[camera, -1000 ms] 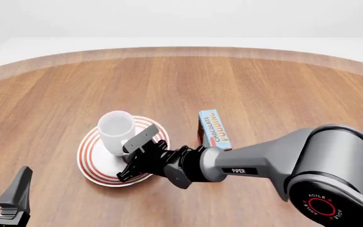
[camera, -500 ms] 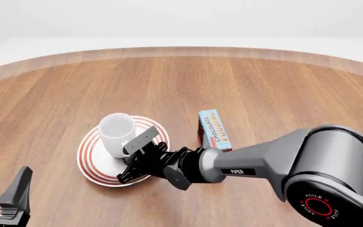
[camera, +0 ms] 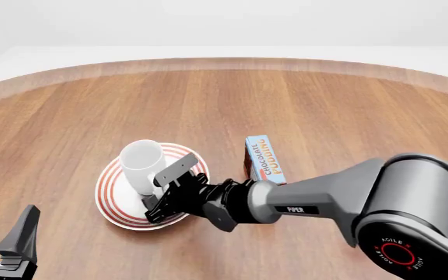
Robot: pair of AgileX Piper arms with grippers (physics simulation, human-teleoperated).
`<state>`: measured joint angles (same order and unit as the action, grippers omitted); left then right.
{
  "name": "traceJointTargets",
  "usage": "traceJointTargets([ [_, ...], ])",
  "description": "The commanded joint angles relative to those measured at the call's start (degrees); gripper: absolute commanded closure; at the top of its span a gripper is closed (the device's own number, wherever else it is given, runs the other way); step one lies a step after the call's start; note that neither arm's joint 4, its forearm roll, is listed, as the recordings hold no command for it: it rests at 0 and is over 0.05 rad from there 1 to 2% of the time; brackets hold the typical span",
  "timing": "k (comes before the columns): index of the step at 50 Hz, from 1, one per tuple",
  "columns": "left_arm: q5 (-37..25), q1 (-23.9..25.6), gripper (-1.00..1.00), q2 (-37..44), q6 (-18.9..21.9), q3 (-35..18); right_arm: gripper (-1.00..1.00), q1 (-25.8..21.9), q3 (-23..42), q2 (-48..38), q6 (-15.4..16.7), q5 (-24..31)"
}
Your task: Pick up the white mug and put it on the plate, and put the chocolate pudding to the right of the plate.
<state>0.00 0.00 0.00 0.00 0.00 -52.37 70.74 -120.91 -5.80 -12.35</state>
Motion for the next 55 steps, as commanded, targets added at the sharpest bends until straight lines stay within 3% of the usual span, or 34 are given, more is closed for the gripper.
traceJointTargets([
  [1, 0.00, 0.00, -1.00, 0.00, 0.00, 0.00, -1.00, -0.11, -0.75, 1.05, -0.07, -0.31],
  [55, 0.00, 0.00, -1.00, 0.00, 0.00, 0.00, -1.00, -1.61, -12.39, 11.84, 0.44, -4.77],
])
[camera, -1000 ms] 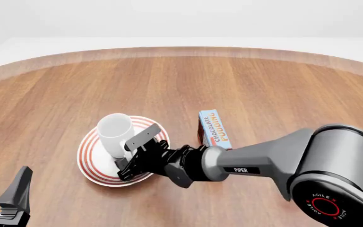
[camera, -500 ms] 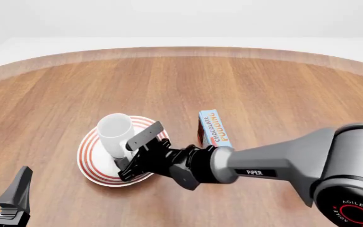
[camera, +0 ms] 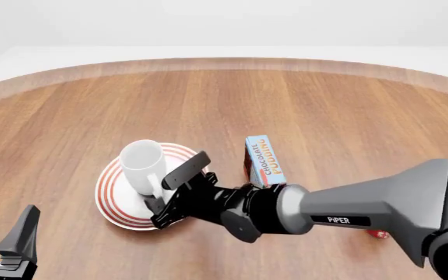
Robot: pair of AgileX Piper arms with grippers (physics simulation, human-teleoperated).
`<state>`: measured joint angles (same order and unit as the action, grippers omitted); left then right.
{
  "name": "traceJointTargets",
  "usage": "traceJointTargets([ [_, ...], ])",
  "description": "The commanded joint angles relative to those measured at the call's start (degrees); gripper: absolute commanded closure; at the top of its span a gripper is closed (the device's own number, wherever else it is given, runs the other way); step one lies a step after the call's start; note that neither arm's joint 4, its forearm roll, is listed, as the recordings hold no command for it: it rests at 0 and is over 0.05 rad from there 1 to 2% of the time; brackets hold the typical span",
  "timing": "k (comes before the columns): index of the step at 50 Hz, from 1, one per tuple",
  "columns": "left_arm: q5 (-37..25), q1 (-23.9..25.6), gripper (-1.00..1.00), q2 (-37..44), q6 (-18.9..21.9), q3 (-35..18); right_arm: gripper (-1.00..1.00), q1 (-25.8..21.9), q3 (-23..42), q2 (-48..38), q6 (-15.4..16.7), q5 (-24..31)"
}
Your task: Pick up the white mug and put it on the plate, and put the chocolate pudding to the right of the plate.
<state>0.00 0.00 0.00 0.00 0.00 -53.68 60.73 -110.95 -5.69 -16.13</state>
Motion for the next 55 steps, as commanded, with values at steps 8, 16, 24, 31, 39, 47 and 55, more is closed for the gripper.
traceJointTargets([
  [8, 0.00, 0.00, -1.00, 0.00, 0.00, 0.00, -1.00, -0.04, -4.61, 3.81, 0.68, -1.76],
  [16, 0.00, 0.00, -1.00, 0.00, 0.00, 0.00, -1.00, 0.11, -6.44, 5.24, 1.38, -2.50],
  [24, 0.00, 0.00, -1.00, 0.00, 0.00, 0.00, -1.00, -0.07, -8.60, 6.99, 1.61, -3.29],
  [31, 0.00, 0.00, -1.00, 0.00, 0.00, 0.00, -1.00, -0.13, -10.02, 8.16, 1.47, -3.97],
  [39, 0.00, 0.00, -1.00, 0.00, 0.00, 0.00, -1.00, -0.34, -12.20, 9.99, 1.31, -4.99],
  [47, 0.00, 0.00, -1.00, 0.00, 0.00, 0.00, -1.00, -0.61, -14.26, 11.95, 1.27, -5.68],
  [55, 0.00, 0.00, -1.00, 0.00, 0.00, 0.00, -1.00, -0.50, -16.58, 14.02, 1.19, -6.57],
])
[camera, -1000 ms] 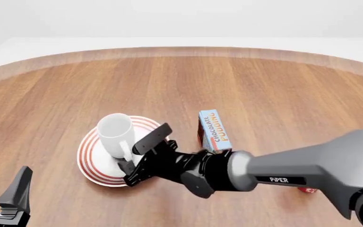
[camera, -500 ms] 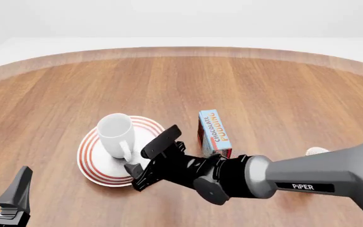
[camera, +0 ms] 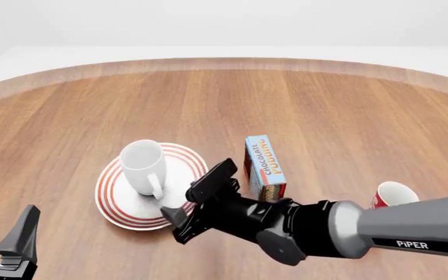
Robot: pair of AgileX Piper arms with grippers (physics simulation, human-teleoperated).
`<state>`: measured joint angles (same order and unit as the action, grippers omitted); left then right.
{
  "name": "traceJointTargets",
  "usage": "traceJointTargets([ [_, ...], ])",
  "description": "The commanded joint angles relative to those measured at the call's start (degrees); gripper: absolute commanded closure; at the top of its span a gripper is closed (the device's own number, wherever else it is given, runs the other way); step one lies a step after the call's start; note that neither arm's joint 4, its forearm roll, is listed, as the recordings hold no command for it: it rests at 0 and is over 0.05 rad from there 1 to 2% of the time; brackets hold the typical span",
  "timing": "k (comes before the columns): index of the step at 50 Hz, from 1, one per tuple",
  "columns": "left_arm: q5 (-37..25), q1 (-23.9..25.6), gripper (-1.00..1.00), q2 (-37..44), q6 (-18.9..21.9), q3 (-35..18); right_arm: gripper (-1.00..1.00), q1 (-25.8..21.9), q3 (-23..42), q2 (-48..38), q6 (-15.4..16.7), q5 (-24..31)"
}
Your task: Pick up the white mug and put it on the plate, and put the chocolate pudding to the right of the plate.
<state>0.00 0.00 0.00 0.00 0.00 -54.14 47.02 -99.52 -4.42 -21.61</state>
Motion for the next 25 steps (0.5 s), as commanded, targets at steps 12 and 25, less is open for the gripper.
traceJointTargets([
  [12, 0.00, 0.00, -1.00, 0.00, 0.00, 0.00, -1.00, 0.05, -6.68, 6.44, 0.39, -1.65],
  [25, 0.00, 0.00, -1.00, 0.00, 0.00, 0.00, -1.00, 0.34, -9.73, 9.85, 1.41, -1.84],
])
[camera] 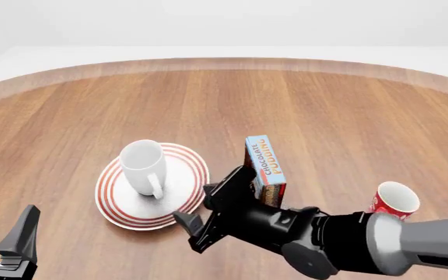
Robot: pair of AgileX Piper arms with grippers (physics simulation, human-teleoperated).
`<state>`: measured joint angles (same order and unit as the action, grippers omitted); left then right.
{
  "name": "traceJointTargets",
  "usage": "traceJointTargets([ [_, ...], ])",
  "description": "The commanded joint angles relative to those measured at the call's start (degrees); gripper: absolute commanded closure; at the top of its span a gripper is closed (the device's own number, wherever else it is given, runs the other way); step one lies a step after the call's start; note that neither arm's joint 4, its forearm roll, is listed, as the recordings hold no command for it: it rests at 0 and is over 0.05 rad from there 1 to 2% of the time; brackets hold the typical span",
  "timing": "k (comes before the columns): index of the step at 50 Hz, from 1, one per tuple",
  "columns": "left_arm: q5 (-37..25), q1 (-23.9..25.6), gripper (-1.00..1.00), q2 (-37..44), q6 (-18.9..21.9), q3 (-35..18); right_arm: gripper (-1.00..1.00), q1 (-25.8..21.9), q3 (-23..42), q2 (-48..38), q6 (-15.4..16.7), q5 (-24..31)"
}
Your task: Pick up the white mug and put it on the plate, and put the chocolate pudding to the right of the plate.
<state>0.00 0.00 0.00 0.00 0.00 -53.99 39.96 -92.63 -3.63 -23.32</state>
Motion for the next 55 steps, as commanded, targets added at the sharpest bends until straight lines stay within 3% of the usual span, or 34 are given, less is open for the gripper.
traceJointTargets([
  [1, 0.00, 0.00, -1.00, 0.00, 0.00, 0.00, -1.00, 0.19, -2.68, 2.96, 0.62, -0.13],
  [55, 0.00, 0.00, -1.00, 0.00, 0.00, 0.00, -1.00, 1.93, -15.26, 20.02, 3.02, 2.64],
])
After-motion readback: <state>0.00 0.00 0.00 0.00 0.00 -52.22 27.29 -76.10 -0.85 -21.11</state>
